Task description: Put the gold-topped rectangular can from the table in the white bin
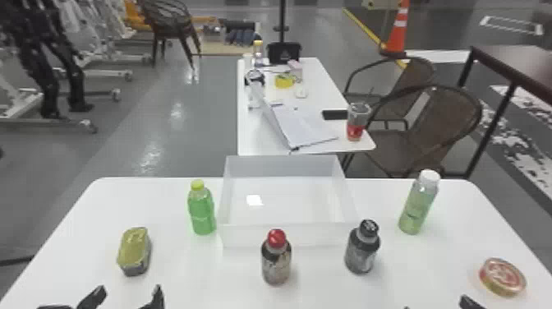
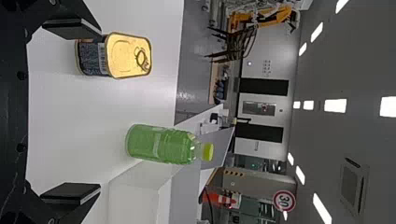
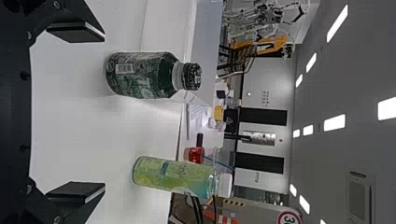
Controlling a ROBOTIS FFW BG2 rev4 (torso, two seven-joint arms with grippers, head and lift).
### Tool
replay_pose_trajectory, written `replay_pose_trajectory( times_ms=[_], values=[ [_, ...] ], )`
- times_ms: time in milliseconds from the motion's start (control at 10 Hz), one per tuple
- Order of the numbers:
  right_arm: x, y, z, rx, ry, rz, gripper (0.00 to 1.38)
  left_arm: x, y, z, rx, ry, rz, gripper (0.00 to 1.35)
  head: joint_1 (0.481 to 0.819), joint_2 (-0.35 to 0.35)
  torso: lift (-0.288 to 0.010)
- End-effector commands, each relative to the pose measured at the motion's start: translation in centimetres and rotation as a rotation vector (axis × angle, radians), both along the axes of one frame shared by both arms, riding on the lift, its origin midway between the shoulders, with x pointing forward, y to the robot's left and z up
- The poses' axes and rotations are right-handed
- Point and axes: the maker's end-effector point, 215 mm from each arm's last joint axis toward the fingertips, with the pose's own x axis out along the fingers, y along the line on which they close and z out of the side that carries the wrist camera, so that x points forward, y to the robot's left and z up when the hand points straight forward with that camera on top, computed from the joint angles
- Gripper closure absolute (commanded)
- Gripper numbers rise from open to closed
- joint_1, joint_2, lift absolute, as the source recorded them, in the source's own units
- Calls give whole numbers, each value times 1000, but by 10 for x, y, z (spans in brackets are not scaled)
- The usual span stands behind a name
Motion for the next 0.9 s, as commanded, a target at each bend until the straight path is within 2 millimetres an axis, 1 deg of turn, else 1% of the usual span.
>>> replay_pose_trajectory(
  times_ms=[0, 800],
  values=[
    [0, 0, 0, 2, 1, -1, 163, -1, -2, -4, -8, 11, 0, 140, 549, 0, -100],
    [-1, 0, -3, 8, 10, -1, 165, -3, -4, -12, -12, 30, -2, 142, 549, 0, -100]
  ],
)
